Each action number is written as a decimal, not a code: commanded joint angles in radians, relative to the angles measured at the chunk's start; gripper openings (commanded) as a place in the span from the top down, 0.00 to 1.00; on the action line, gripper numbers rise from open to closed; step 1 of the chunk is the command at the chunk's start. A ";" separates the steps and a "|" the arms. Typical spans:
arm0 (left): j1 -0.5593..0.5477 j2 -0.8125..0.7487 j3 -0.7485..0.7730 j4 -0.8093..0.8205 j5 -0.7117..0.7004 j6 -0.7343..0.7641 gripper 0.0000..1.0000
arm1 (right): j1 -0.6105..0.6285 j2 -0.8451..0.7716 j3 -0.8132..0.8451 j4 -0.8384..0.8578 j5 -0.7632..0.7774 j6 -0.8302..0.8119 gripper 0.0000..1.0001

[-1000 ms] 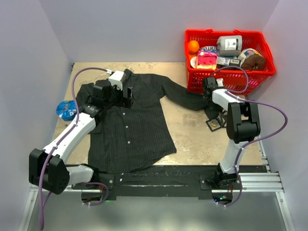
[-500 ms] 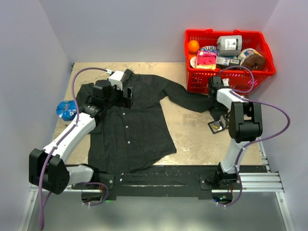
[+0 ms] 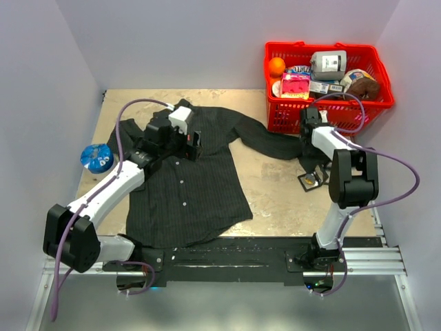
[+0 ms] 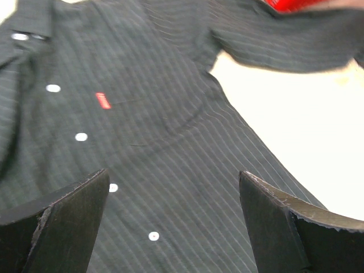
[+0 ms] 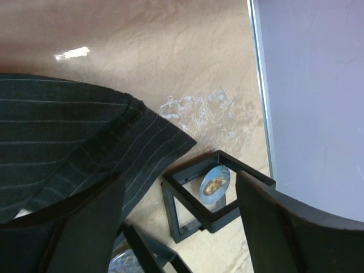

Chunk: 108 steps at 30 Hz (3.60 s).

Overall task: Pin the brooch onto the clothing
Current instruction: Flatten out the crumpled clothing at the center of the board.

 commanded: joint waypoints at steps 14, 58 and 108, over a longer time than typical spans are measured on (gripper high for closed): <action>0.038 0.030 -0.005 0.028 -0.024 0.003 0.01 | 0.529 -0.355 -0.030 0.285 -0.086 0.192 0.15; 0.173 -0.010 -0.011 0.021 -0.129 0.049 0.01 | 0.570 0.318 0.313 0.382 -0.536 0.245 0.65; 0.434 0.203 -0.173 -0.134 -0.241 -0.029 0.34 | 0.475 -0.030 0.175 0.369 -0.553 0.170 0.28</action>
